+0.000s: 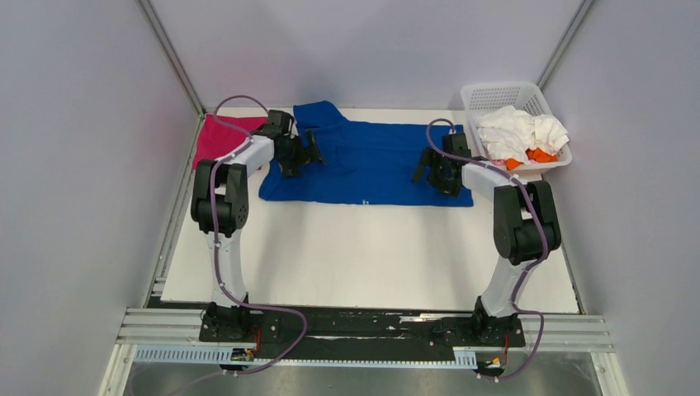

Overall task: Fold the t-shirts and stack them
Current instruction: Fold the flattened tshirt in 1/3 of the way

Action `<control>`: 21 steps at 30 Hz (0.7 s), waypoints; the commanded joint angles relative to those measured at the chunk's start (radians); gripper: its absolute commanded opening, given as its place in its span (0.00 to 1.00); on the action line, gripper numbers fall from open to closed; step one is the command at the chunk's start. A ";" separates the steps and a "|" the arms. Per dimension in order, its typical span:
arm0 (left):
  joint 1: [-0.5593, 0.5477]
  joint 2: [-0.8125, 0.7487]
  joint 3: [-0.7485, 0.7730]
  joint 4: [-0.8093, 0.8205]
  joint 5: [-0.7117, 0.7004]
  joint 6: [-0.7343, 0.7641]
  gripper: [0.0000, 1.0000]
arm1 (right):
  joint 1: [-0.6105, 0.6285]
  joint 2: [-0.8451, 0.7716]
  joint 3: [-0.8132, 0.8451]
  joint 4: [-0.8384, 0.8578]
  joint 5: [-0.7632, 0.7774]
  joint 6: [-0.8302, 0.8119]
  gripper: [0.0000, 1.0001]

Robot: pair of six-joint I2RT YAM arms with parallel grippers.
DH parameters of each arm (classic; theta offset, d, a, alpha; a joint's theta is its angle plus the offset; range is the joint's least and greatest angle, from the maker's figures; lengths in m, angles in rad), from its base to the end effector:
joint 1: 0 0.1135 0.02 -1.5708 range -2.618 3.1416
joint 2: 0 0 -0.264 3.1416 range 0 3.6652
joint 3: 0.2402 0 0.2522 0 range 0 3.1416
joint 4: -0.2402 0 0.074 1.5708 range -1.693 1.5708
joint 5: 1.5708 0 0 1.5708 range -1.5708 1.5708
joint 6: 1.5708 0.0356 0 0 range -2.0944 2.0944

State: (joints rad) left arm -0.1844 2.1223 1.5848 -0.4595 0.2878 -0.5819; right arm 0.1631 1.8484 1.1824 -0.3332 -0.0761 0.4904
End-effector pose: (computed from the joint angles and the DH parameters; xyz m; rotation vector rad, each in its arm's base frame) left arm 0.4485 -0.0939 0.1737 -0.4108 2.6119 -0.6464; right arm 0.3758 0.0646 0.1711 0.3954 2.5735 0.3394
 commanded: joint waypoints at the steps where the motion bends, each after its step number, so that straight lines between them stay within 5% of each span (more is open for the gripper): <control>1: 0.000 0.008 -0.012 -0.069 -0.036 0.000 1.00 | 0.003 -0.022 -0.044 0.004 0.023 0.014 1.00; 21: -0.210 -0.524 -0.733 -0.076 -0.200 -0.189 1.00 | 0.015 -0.539 -0.582 -0.306 -0.087 0.189 1.00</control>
State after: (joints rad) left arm -0.3622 1.6505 0.9634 -0.4149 0.1371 -0.6773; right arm 0.1673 1.3479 0.6720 -0.4561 -0.1143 0.6151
